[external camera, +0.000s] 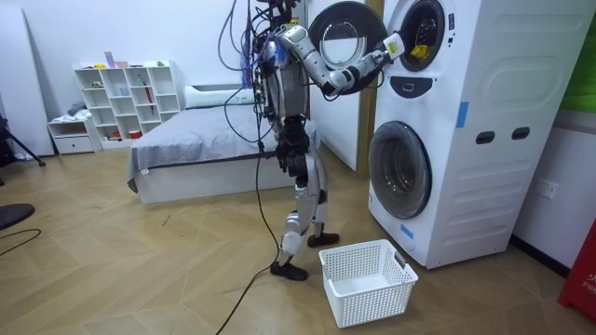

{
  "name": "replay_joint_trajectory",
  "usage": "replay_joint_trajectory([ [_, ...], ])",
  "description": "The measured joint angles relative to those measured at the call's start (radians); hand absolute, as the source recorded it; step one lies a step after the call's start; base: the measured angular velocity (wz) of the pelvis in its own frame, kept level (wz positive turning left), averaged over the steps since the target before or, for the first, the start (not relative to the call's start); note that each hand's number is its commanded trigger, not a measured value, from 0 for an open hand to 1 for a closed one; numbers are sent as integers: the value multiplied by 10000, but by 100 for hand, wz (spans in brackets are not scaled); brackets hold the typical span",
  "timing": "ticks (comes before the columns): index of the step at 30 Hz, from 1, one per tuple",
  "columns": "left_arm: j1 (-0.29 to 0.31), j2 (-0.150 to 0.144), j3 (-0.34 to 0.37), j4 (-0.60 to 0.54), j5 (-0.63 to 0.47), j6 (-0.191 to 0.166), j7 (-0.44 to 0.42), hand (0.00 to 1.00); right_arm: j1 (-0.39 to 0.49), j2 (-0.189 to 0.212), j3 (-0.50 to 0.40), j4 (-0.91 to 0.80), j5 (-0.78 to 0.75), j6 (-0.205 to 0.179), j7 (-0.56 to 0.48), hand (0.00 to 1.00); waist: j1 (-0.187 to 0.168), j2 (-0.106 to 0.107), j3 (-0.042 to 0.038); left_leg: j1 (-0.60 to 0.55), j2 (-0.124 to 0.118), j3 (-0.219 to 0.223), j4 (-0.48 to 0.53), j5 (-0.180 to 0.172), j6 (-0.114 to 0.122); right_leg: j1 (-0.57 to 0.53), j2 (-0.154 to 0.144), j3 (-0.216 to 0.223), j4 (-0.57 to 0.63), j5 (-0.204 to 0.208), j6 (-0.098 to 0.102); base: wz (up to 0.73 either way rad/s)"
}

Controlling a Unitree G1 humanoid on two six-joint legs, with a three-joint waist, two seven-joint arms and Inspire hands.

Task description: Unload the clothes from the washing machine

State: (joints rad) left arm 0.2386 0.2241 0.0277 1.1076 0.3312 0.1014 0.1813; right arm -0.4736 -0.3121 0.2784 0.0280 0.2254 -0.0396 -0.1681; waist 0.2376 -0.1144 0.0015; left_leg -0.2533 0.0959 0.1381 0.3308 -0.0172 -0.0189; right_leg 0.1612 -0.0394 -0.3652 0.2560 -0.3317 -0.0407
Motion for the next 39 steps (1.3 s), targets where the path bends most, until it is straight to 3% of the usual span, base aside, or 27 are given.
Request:
replay_joint_trajectory([
  [2, -116, 7, -10, -1, -23, -105, -88, 0, 17, -83, 1, -33, 5, 9, -78, 0, -202, -36, -23, 39, -252, 157, 214, -145, 141, 61, -307, -42, -4, -75, 182, 2],
  [3, -244, 6, -5, -30, -14, -178, -178, 0, 29, -151, -3, -108, -20, 10, -206, 0, -333, 14, -23, 51, -352, 277, 434, -407, 226, 177, -446, -23, 41, -62, 283, -7],
  [5, -370, 40, -4, -145, -73, -214, -180, 0, 67, -155, 3, -119, -73, -12, -346, 0, -397, 173, 71, 75, -475, 677, 908, -768, 375, 349, -763, 158, 340, -135, 452, -7],
  [7, -566, 181, -269, -111, -481, -241, -182, 0, 151, -294, -33, -322, -178, -296, -648, 0, -1010, 299, 75, 411, -871, 1070, 725, -1145, 754, 78, -1436, 315, 1922, -349, 830, 29],
  [8, -734, 232, -337, -110, -499, -241, -182, 0, 184, -391, -147, -320, -237, -382, -733, 0, -1080, 289, 86, 609, -1004, 1112, 605, -1254, 837, -183, -1662, 336, 2583, -365, 864, 32],
  [9, -1042, 302, -339, -123, -497, -240, -181, 0, 338, -446, -449, -325, -351, -605, -900, 0, -1095, 228, 121, 848, -1220, 1250, 564, -1337, 968, -593, -2132, 368, 3716, -235, 1073, 0],
  [10, -1283, 355, -332, -116, -507, -239, -180, 0, 579, -421, -620, -324, -350, -858, -995, 0, -1099, 215, 132, 1134, -1336, 1376, 503, -1423, 1062, -751, -2402, 382, 4303, 81, 1161, -15],
  [11, -1407, 379, -337, -117, -566, -240, -173, 0, 732, -421, -674, -301, -350, -988, -1006, 0, -1091, 218, 132, 1298, -1374, 1403, 452, -1450, 1083, -769, -2426, 400, 4497, 272, 1146, -25],
  [12, -1626, 402, -357, -154, -649, -235, -141, 0, 1018, -419, -725, -267, -347, -1186, -1011, 0, -1112, 262, 142, 1649, -1423, 1418, 281, -1507, 1134, -780, -2499, 479, 4864, 780, 1133, -18],
  [13, -1753, 406, -513, -349, -699, -247, -76, 0, 1313, -403, -802, -280, -324, -1363, -1021, 0, -1160, 367, 132, 1998, -1406, 1306, 20, -1637, 1155, -899, -2454, 661, 5279, 1369, 1132, -15],
  [14, -1837, 418, -610, -466, -824, -273, -28, 0, 1413, -386, -866, -269, -328, -1454, -1023, 0, -1190, 490, 168, 2126, -1386, 1087, -97, -1764, 1134, -990, -2366, 759, 5426, 1353, 1126, -15],
  [16, -2197, 472, -835, -488, -942, -404, 56, 0, 1512, -296, -1048, -346, -334, -1455, -1013, 0, -1336, 539, 172, 2170, -1222, 1025, -274, -1824, 1155, -1736, -1768, 1100, 5035, 195, 1061, -10],
  [18, -2376, 435, -921, -485, -880, -506, 55, 0, 1511, -280, -1183, -371, -333, -1333, -1026, 0, -1355, 539, 171, 2230, -1130, 1031, -279, -1810, 1155, -2058, -1260, 1159, 3617, -82, 1016, 2],
  [19, -2346, 405, -923, -497, -873, -570, 55, 0, 1510, -271, -1188, -400, -349, -1256, -1027, 0, -1365, 518, 164, 2264, -1119, 1023, -269, -1820, 1136, -2055, -990, 1232, 2344, 69, 937, 6],
  [20, -2291, 391, -919, -498, -871, -574, 56, 0, 1507, -257, -1176, -444, -345, -1182, -1026, 0, -1366, 482, 157, 2270, -1131, 1022, -239, -1839, 1104, -2082, -896, 1287, 1772, 541, 802, 13],
  [21, -2036, 348, -905, -498, -856, -576, 57, 0, 1534, -225, -1137, -503, -340, -1058, -1025, 0, -1351, 507, 47, 2334, -1091, 929, -215, -1886, 1020, -1926, -800, 1166, 1533, 898, 481, 5],
  [22, -1761, 368, -882, -559, -821, -560, 68, 0, 1499, -203, -1141, -576, -326, -925, -1024, 0, -1255, 580, 40, 2374, -980, 927, -223, -1885, 930, -1739, -690, 1008, 1216, 977, 398, 5],
  [26, -791, 417, -470, -494, -126, -150, 106, 0, 1493, -150, -1276, -603, -247, -823, -947, 0, -1082, 546, 18, 2419, -728, 756, -244, -1805, 686, -1541, -349, 863, 682, 1117, 221, 7],
  [30, -26, 236, -319, -487, 136, 88, -20, 0, 1372, -112, -1315, -628, -231, -664, -878, 0, -708, 469, 15, 2361, -540, 715, -249, -1690, 436, -1589, -143, 857, 645, 1122, -36, 0],
  [35, -93, 197, -326, -568, 138, 84, -206, 0, 1093, 9, -1067, -670, -341, -526, -911, 0, -648, 371, 19, 2074, -375, 463, -293, -1508, 140, -1594, 84, 473, 289, 1238, -315, 12],
  [39, -598, 180, -334, -601, 136, 55, -202, 0, 1041, 31, -699, -1117, -330, -522, -750, 0, -671, 269, 6, 1891, -325, 206, -437, -1320, -50, -1612, 177, 220, 181, 1246, -536, 15],
])
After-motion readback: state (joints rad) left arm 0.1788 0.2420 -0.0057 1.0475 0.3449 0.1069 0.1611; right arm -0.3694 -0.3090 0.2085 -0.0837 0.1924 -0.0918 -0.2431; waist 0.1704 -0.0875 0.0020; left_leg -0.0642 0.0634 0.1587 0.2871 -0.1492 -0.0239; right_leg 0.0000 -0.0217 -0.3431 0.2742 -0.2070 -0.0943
